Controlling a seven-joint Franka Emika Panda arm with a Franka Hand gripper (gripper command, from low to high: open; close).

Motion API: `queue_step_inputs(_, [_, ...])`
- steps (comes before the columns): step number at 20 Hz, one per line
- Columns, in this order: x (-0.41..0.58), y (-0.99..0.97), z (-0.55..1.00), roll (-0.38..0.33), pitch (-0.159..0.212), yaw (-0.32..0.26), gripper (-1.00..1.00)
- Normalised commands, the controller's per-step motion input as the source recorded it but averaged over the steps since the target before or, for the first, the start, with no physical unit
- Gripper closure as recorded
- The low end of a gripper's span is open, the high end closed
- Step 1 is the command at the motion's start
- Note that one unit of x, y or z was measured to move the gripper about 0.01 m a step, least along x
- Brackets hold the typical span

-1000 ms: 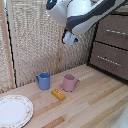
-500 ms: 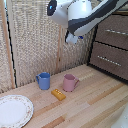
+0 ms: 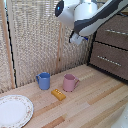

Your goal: Propose to navigate your clamp on the clench of the first drawer. Use gentle force to register to the cabinet. Send posterior your swing mandate till over it lurks, a cup of pink essence. Fortify your grip after aiming concentric with the pink cup’s periphery. Manoeuvre the pink towards the cabinet's top. Drop your compression till the cup is resting inside.

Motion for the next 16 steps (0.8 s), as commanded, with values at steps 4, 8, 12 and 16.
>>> queue_step_inputs(4, [0.001,-0.52,0.00,-0.229,-0.065,0.062,-1.00])
queue_step_inputs(8, [0.000,-0.45,0.00,-0.281,-0.023,0.115,-1.00])
queue_step_inputs(12, [-0.023,-0.43,-0.03,-0.287,0.003,0.123,-1.00])
queue_step_inputs(16, [-0.066,-0.42,-0.10,-0.264,0.038,0.133,-1.00])
